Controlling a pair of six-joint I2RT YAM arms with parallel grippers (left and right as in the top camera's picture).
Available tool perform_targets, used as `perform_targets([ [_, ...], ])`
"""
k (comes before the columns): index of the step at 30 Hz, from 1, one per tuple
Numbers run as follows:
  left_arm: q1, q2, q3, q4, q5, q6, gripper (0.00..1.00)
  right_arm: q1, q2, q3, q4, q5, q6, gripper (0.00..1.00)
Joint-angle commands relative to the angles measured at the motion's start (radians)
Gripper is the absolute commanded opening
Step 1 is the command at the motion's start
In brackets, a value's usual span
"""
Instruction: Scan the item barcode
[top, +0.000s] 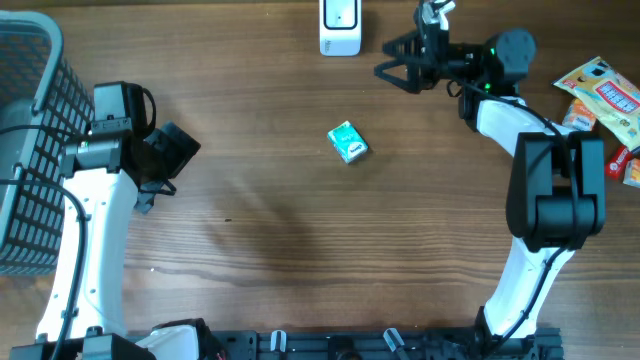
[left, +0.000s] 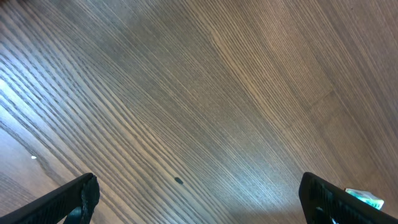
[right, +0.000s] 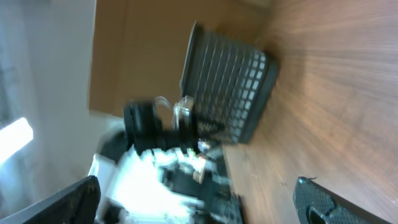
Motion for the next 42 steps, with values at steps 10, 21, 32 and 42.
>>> perform_targets([
  [10, 0.002, 0.007, 0.016, -0.001, 0.011, 0.020, 1.00, -0.009, -0.024, 0.053, -0.842, 0.563, -0.720, 0.99],
  [21, 0.002, 0.007, 0.016, 0.010, 0.012, 0.020, 1.00, -0.005, -0.040, 0.396, -1.890, 1.206, -1.593, 0.99],
  [32, 0.002, 0.007, 0.016, 0.003, 0.012, 0.020, 1.00, 0.137, -0.017, 0.333, -1.939, 0.927, -2.054, 0.99],
  [42, 0.002, 0.007, 0.016, -0.008, 0.012, 0.020, 1.00, 0.233, 0.058, 0.318, -1.885, 0.931, -2.031, 0.95],
])
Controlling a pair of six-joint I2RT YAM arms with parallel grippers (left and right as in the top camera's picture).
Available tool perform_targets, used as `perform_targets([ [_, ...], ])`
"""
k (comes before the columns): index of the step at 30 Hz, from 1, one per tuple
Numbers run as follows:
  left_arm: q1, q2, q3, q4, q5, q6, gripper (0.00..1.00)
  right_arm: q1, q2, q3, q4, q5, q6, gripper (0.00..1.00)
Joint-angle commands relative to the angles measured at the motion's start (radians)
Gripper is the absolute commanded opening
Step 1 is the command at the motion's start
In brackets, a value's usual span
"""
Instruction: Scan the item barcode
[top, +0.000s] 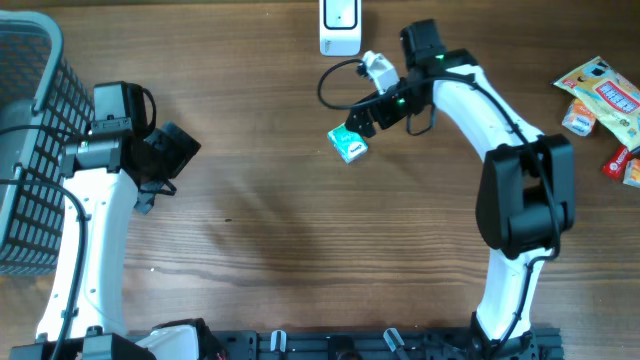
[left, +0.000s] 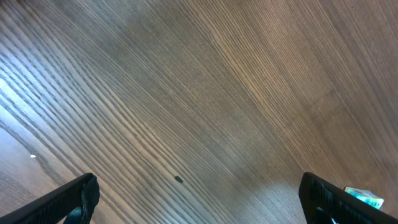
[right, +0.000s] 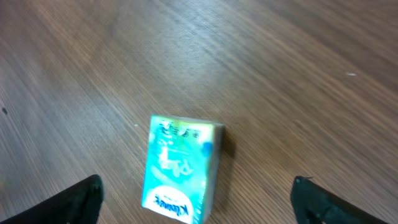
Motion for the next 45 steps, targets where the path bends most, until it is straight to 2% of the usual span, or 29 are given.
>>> perform_targets([
  [1, 0.002, 0.006, 0.016, -0.004, 0.008, 0.020, 1.00, -0.003, 0.063, -0.012, 0.003, -0.025, -0.007, 0.94],
  [6, 0.002, 0.006, 0.016, 0.003, 0.009, 0.020, 1.00, -0.003, 0.127, -0.012, -0.005, -0.082, 0.018, 0.93],
  [11, 0.002, 0.006, 0.016, 0.002, 0.009, 0.020, 1.00, -0.004, 0.172, -0.012, -0.004, -0.132, 0.035, 0.78],
  [15, 0.002, 0.006, 0.016, 0.002, 0.009, 0.020, 1.00, -0.003, 0.178, -0.012, -0.017, -0.133, 0.056, 0.59],
  [17, 0.002, 0.006, 0.016, 0.002, 0.009, 0.020, 1.00, -0.002, 0.179, -0.013, -0.024, -0.134, 0.065, 0.54],
  [20, 0.002, 0.006, 0.016, 0.002, 0.009, 0.020, 1.00, -0.001, 0.180, -0.034, -0.022, -0.177, 0.066, 0.54],
  [23, 0.002, 0.006, 0.016, 0.002, 0.009, 0.020, 1.00, -0.001, 0.180, -0.074, 0.006, -0.182, 0.095, 0.41],
  [26, 0.002, 0.006, 0.016, 0.002, 0.009, 0.020, 1.00, -0.001, 0.180, -0.111, 0.045, -0.182, 0.157, 0.08],
  [27, 0.002, 0.006, 0.016, 0.002, 0.009, 0.020, 1.00, -0.001, 0.180, -0.113, 0.045, -0.183, 0.178, 0.04],
  [32, 0.002, 0.006, 0.016, 0.002, 0.009, 0.020, 1.00, -0.003, 0.180, -0.113, 0.060, -0.349, 0.217, 0.04],
  [35, 0.002, 0.006, 0.016, 0.002, 0.009, 0.020, 1.00, -0.009, 0.179, -0.113, 0.096, -0.554, 0.221, 0.04],
  [39, 0.002, 0.006, 0.016, 0.001, 0.009, 0.020, 1.00, -0.052, 0.179, -0.113, 0.151, -0.784, 0.304, 0.04],
  [41, 0.002, 0.006, 0.016, 0.001, 0.008, 0.020, 1.00, -0.100, 0.179, -0.113, 0.216, -1.021, 0.320, 0.04],
  [42, 0.002, 0.006, 0.016, 0.001, 0.008, 0.020, 1.00, -0.118, 0.179, -0.113, 0.252, -1.088, 0.354, 0.04],
  [45, 0.002, 0.006, 0.016, 0.002, 0.008, 0.020, 1.00, -0.163, 0.179, -0.113, 0.365, -1.099, 0.520, 0.04],
])
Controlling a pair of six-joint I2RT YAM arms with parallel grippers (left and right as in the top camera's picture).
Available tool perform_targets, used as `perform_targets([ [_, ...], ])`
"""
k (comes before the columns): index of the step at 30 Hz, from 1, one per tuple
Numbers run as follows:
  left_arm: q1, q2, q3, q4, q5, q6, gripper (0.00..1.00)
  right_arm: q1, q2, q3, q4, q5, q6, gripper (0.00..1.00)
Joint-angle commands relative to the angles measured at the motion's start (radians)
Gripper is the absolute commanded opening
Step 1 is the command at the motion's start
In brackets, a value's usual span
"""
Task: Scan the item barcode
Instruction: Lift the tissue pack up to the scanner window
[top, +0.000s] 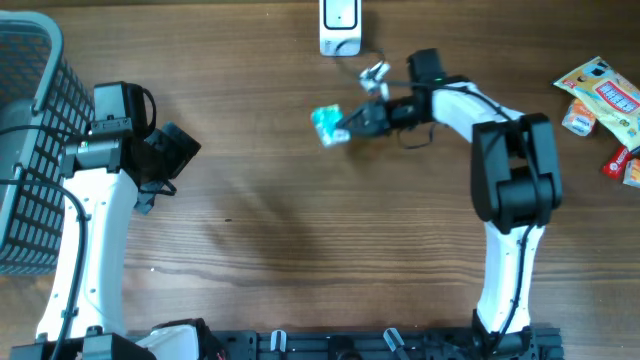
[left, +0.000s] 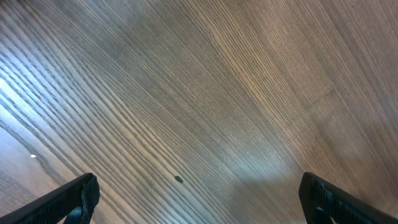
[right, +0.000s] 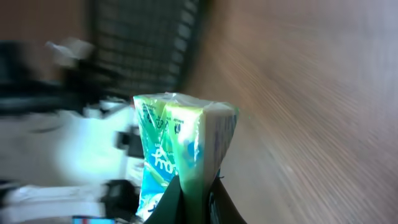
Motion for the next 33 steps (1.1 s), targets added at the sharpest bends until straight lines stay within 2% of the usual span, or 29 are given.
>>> perform_targets([
  [1, 0.002, 0.006, 0.016, 0.002, 0.008, 0.020, 1.00, -0.072, 0.016, -0.001, 0.112, -0.224, 0.224, 0.04],
  [7, 0.002, 0.006, 0.016, 0.002, 0.008, 0.020, 1.00, -0.126, 0.016, -0.001, 0.348, -0.225, 0.559, 0.04],
  [10, 0.002, 0.006, 0.016, 0.002, 0.008, 0.020, 1.00, -0.142, 0.016, -0.001, 0.509, -0.225, 0.760, 0.04],
  [16, 0.002, 0.006, 0.016, 0.002, 0.008, 0.020, 1.00, -0.143, 0.016, -0.001, 0.790, -0.224, 1.041, 0.04],
  [21, 0.002, 0.006, 0.016, 0.002, 0.008, 0.020, 1.00, -0.143, 0.016, -0.001, 1.090, -0.224, 1.331, 0.04],
  [23, 0.002, 0.006, 0.016, 0.002, 0.008, 0.020, 1.00, -0.143, 0.014, -0.001, 1.173, -0.218, 1.390, 0.04],
  [25, 0.002, 0.006, 0.016, 0.002, 0.008, 0.020, 1.00, -0.143, 0.006, -0.001, 1.185, -0.211, 1.437, 0.04],
  [27, 0.002, 0.006, 0.016, 0.002, 0.008, 0.020, 1.00, -0.142, 0.005, -0.001, 1.281, -0.220, 1.535, 0.04],
  [33, 0.002, 0.006, 0.016, 0.002, 0.008, 0.020, 1.00, -0.137, 0.005, -0.001, 1.836, -0.175, 1.998, 0.04],
])
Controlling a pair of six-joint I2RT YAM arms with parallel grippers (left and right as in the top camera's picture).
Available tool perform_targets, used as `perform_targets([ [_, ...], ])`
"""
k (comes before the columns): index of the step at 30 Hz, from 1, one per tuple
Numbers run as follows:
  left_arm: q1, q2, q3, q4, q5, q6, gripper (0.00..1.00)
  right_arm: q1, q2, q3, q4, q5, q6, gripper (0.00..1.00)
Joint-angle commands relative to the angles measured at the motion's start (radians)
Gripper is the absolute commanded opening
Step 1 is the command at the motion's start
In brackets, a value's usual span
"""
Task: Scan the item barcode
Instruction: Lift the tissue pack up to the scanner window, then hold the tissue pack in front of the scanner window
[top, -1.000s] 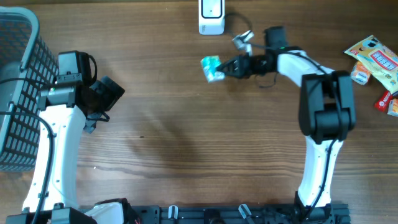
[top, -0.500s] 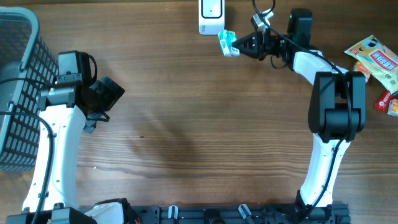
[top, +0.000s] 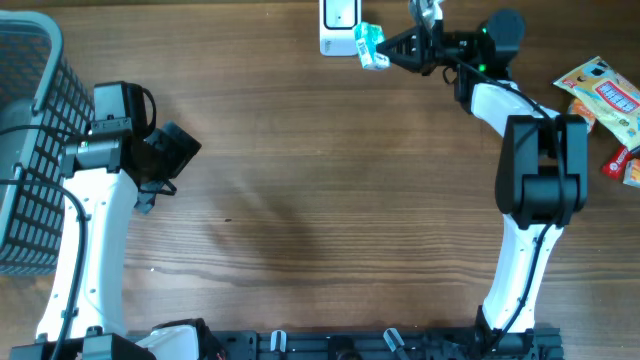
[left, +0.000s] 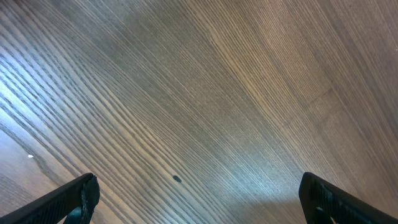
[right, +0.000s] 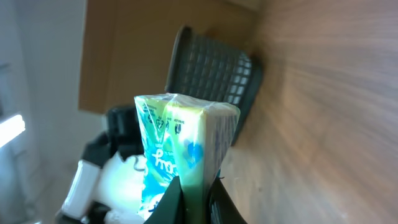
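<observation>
A small green-and-blue tissue pack (top: 371, 45) hangs in the air at the back of the table, right beside the white scanner (top: 339, 26). My right gripper (top: 388, 48) is shut on it, pinching its lower edge; in the right wrist view the tissue pack (right: 180, 143) stands upright between the fingers (right: 171, 202). My left gripper (left: 199, 196) is open over bare wood at the left, far from the pack, with nothing between its fingertips.
A dark mesh basket (top: 28, 140) stands at the left edge. Several snack packets (top: 603, 100) lie at the far right. The brown wooden table (top: 320, 220) spreads between the arms.
My right gripper has carried the tissue pack from the mid-back of the table up to the scanner's right side. The left arm has not moved.
At first the pack lay on the table's middle and my right gripper was open near the scanner. Then the gripper hovered open over the pack. Later it held the pack lifted off the wood, and now holds it next to the scanner.
</observation>
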Motion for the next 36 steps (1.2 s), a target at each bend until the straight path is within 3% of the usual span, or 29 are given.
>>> perform_targets([
  [1, 0.002, 0.006, 0.015, 0.000, 0.001, 0.020, 1.00, 0.002, 0.002, 0.003, 0.250, -0.010, 0.404, 0.04],
  [3, 0.002, 0.006, 0.015, 0.000, 0.001, 0.020, 1.00, 0.002, 0.001, 0.003, 0.325, -0.013, 0.430, 0.04],
  [36, 0.002, 0.006, 0.015, -0.001, 0.001, 0.024, 1.00, 0.035, -0.002, 0.003, 0.287, 0.014, 0.431, 0.04],
])
